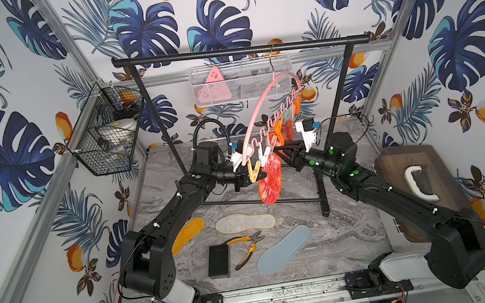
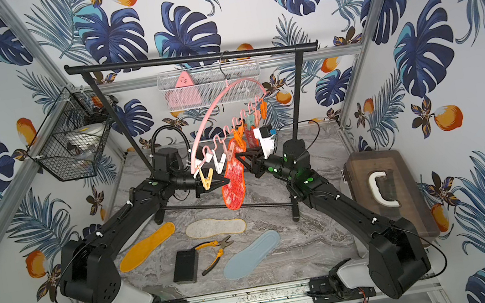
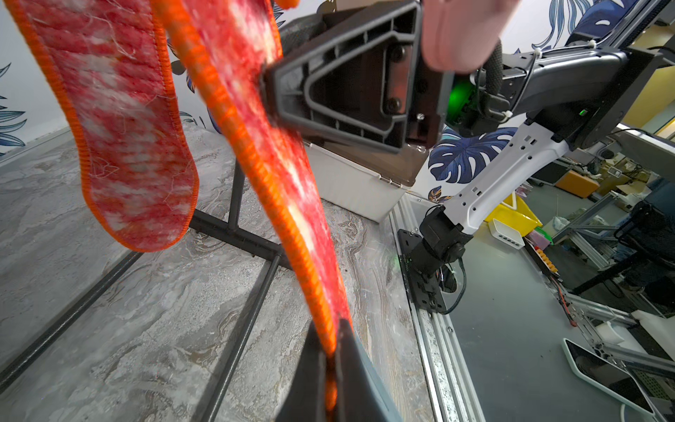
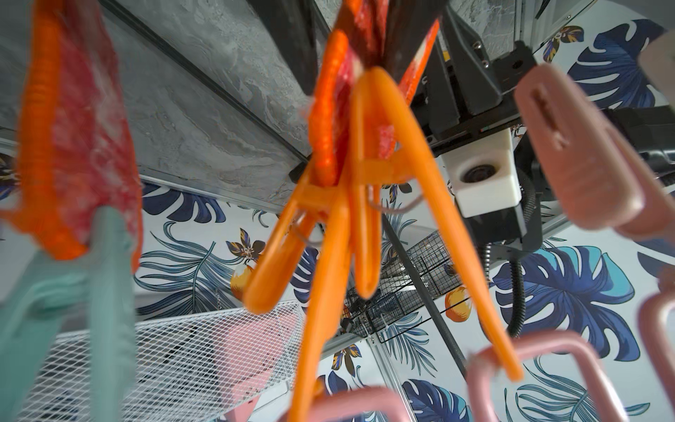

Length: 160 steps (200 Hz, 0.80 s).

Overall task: Take the shoe insoles off the hanger
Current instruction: Open the clamp at the hanger.

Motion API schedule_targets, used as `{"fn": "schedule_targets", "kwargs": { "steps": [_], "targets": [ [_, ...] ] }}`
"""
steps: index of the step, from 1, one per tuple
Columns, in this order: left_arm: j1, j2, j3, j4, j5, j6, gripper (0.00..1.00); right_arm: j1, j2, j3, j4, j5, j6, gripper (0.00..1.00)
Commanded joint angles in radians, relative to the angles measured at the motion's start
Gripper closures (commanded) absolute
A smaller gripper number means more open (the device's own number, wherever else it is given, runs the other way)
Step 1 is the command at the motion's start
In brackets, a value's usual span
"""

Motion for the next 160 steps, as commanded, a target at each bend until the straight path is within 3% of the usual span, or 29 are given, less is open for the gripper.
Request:
{"fn": "schedule_targets", "kwargs": {
  "steps": [1,73,160],
  "targets": [
    [-0.002,-0.011,0.011,-0.081,0.025,0.084,1.0,-0.045,-0.002,0.008,0.095,-0.055,0.081,0.65],
    [-0.001,-0.019,0.025,-0.13,0.028,0.124,1.0,-0.084,0.056,0.083,0.162,-0.19,0.16,0.52],
    [-0.001,-0.023,0.03,-0.142,0.028,0.133,1.0,-0.087,0.146,0.2,0.228,-0.2,0.291,0.53]
  ]
}}
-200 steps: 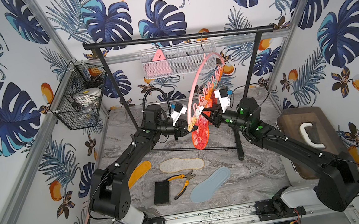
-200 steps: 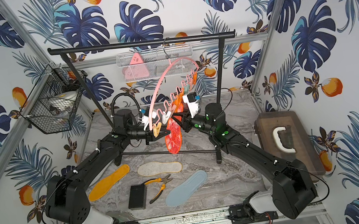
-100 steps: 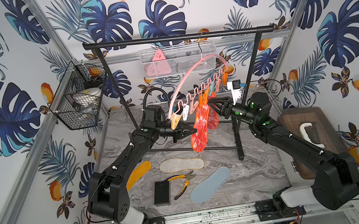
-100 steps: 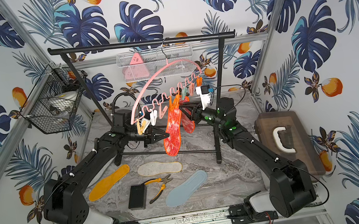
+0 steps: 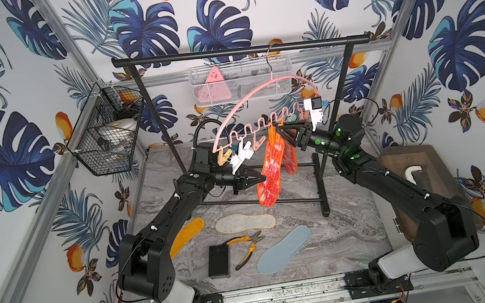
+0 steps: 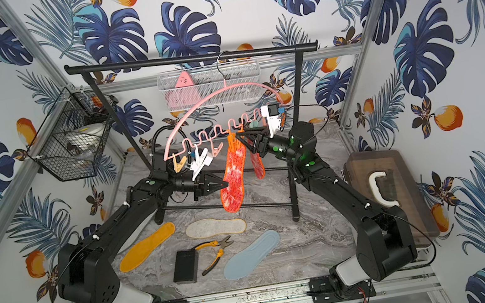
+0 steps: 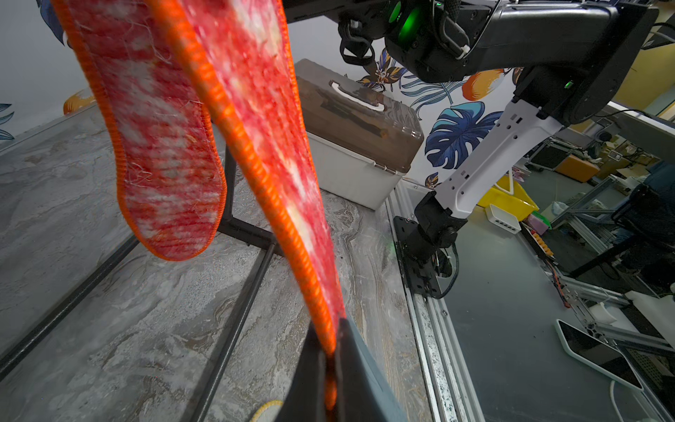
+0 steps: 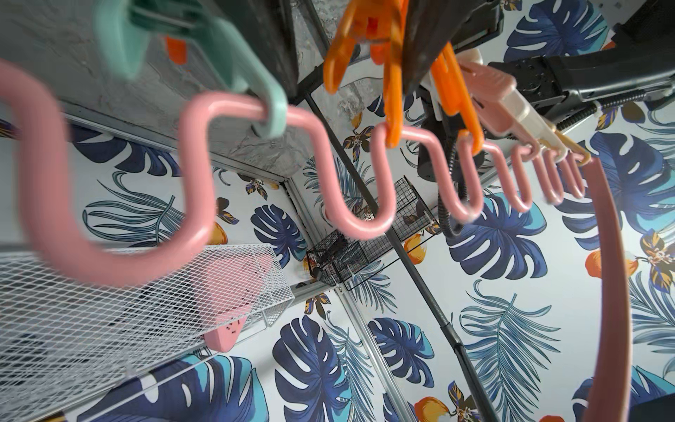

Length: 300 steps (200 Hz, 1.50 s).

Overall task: Take the shoe insoles off the hanger
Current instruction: Open the clamp at the hanger, then place the insole at the center of the board.

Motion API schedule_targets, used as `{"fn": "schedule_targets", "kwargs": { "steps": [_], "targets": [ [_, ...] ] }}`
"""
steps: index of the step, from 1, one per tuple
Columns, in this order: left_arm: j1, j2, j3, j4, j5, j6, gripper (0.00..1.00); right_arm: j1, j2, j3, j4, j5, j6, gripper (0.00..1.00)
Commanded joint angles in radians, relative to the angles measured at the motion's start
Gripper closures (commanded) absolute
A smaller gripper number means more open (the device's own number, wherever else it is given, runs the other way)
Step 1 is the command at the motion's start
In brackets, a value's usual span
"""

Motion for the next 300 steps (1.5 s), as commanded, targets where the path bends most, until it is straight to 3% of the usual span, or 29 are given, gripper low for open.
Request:
{"fn": "schedule_targets", "kwargs": {
  "steps": [1,39,83,116,140,155,187,226,249,300],
  "targets": [
    [0.0,-0.008,0.005,-0.013,0.028,0.035,1.0,0.0,0.019,0.019,0.079,-0.01,0.071,0.53],
    [-0.001,-0.013,0.002,-0.014,0.021,0.036,1.0,-0.001,0.052,0.035,0.125,-0.032,0.133,0.68],
    [0.0,-0.015,0.001,-0.041,0.007,0.057,1.0,-0.001,0.049,0.015,0.137,-0.024,0.135,0.77],
    [0.002,-0.016,-0.004,-0.202,-0.034,0.21,1.0,-0.006,0.045,0.023,0.097,-0.012,0.113,0.78],
    [0.004,-0.021,-0.009,-0.336,-0.108,0.331,1.0,-0.006,0.039,0.02,0.07,0.004,0.091,0.68],
    [0.013,-0.023,-0.011,-0.418,-0.16,0.402,1.0,-0.005,0.035,0.008,0.065,0.02,0.088,0.57],
    [0.046,-0.037,-0.045,-0.537,-0.225,0.489,1.0,-0.005,0.021,-0.021,0.078,0.034,0.088,0.56],
    [0.05,-0.118,-0.141,-0.541,-0.265,0.483,1.0,-0.005,-0.021,-0.131,0.084,0.052,0.09,0.53],
    [0.05,-0.175,-0.192,-0.514,-0.245,0.45,1.0,-0.006,-0.06,-0.209,0.08,0.051,0.086,0.48],
    [0.051,-0.22,-0.231,-0.525,-0.194,0.397,1.0,0.039,-0.197,-0.397,-0.04,-0.008,-0.009,0.47]
  ]
}}
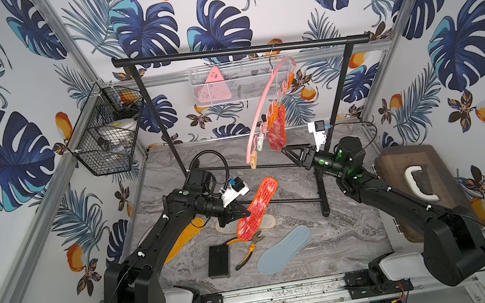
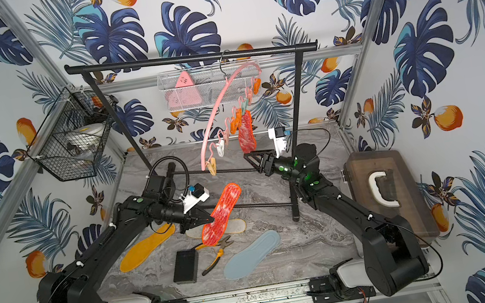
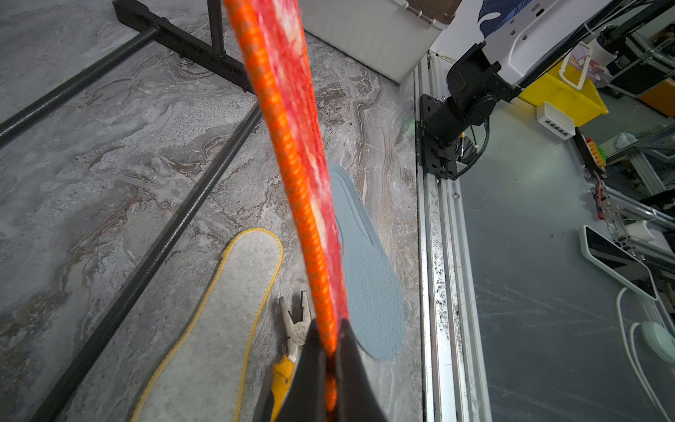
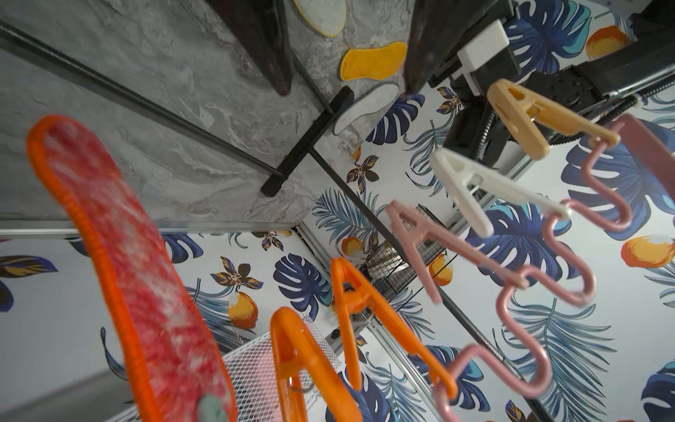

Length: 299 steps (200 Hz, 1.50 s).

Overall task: Take the shoe insoles off the hanger
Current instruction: Place the insole at the center of the board.

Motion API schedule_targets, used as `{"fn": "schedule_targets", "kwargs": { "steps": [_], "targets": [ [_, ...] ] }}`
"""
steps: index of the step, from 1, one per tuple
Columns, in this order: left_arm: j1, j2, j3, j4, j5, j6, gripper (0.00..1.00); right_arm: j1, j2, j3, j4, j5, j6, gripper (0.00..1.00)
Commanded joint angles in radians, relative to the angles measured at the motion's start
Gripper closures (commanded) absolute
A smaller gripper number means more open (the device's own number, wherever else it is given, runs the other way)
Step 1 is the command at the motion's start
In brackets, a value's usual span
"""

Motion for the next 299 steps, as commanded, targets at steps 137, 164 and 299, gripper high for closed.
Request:
{"fn": "schedule_targets", "kwargs": {
  "steps": [137,164,299],
  "targets": [
    [0.002,-0.084,-0.069,0.093,0.246,-0.203,1.0,0.317,-0.173,-0.331,0.167,-0.097,0.018,0.34],
    [0.002,-0.081,-0.07,0.088,0.284,-0.208,1.0,0.357,-0.082,-0.322,0.308,-0.064,0.076,0.39],
    [0.002,-0.075,-0.072,0.169,0.278,-0.314,0.98,0.381,0.169,-0.341,0.762,-0.062,0.34,0.92]
  ]
}}
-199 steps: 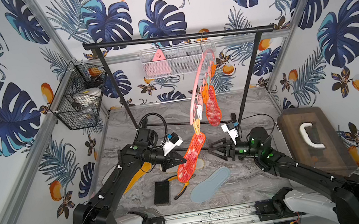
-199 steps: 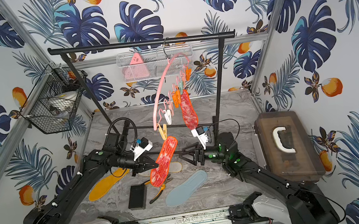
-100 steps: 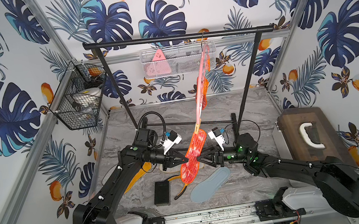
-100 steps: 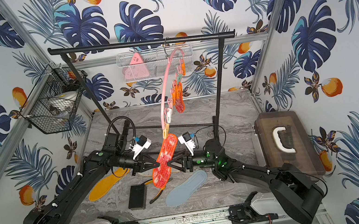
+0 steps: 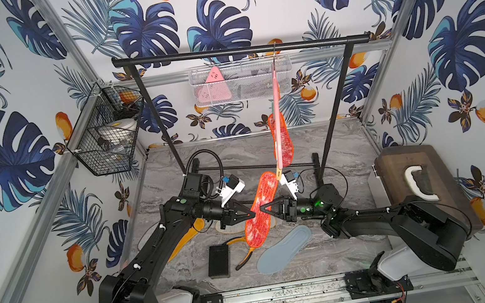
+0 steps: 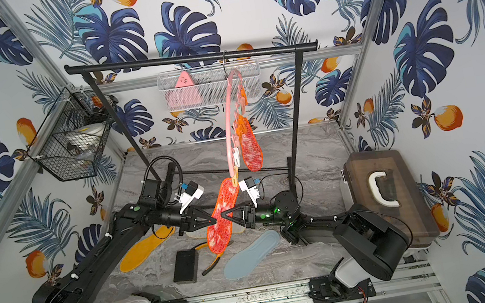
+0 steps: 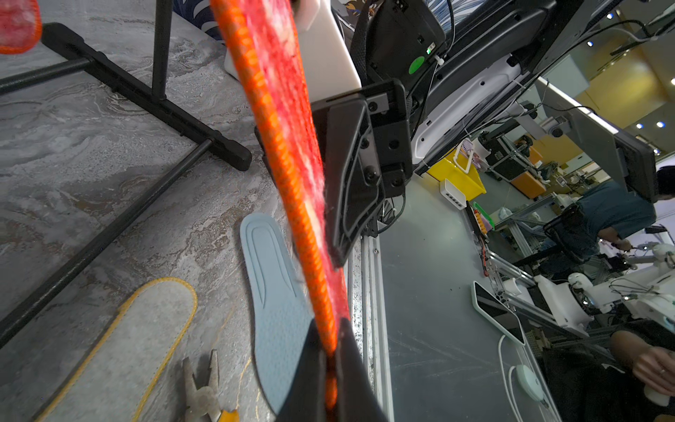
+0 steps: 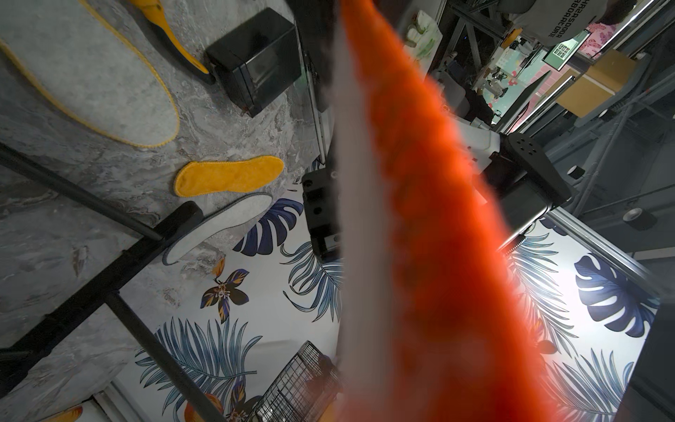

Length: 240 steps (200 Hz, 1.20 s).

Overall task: Take the shoe insoles off the hanger
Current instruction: Place the insole at the center of the board.

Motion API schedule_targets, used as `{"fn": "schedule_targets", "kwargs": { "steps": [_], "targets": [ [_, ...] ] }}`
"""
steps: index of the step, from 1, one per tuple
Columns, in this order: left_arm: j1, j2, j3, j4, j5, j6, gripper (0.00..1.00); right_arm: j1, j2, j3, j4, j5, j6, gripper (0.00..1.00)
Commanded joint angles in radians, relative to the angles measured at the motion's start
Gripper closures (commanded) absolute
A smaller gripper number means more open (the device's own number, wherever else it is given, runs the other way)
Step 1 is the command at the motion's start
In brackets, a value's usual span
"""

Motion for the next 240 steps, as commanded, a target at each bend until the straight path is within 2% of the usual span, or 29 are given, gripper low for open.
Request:
{"fn": "schedule_targets", "kwargs": {
  "steps": [1,21,37,47,62,92,131,149,169,217,240],
  "targets": [
    [0.002,0.001,0.003,0.028,0.018,-0.025,0.98,0.001,-0.003,-0.007,0.082,0.0,0.032,0.92],
    [0.003,0.0,0.006,0.012,-0.001,-0.018,0.87,-0.002,-0.055,-0.022,-0.018,0.024,-0.001,0.97],
    [0.005,0.0,0.011,-0.005,-0.029,-0.007,0.65,-0.002,-0.129,-0.03,-0.188,0.07,-0.057,1.0],
    [0.007,-0.001,0.013,-0.013,-0.053,-0.004,0.56,-0.002,-0.182,-0.036,-0.334,0.121,-0.086,1.0],
    [0.011,0.004,0.016,-0.027,-0.088,0.009,0.49,-0.002,-0.258,-0.043,-0.53,0.191,-0.133,1.0],
    [0.02,0.017,0.008,-0.027,-0.162,0.022,0.42,-0.002,-0.405,-0.037,-0.886,0.344,-0.152,1.0],
    [0.028,0.019,-0.029,0.013,-0.285,0.025,0.39,-0.003,-0.572,-0.018,-1.383,0.648,0.01,1.0],
    [0.03,0.024,-0.035,0.023,-0.314,0.017,0.39,-0.004,-0.589,0.048,-1.622,0.749,0.059,1.0],
    [0.031,0.026,-0.031,0.015,-0.314,0.024,0.39,-0.007,-0.573,0.124,-1.857,0.857,0.175,1.0],
    [0.032,0.017,-0.03,0.004,-0.307,0.03,0.38,-0.04,-0.622,0.122,-2.045,0.956,0.338,1.0],
    [0.031,0.016,-0.033,0.006,-0.296,0.032,0.38,-0.142,-0.632,0.085,-2.054,0.875,0.298,1.0]
  ]
}}
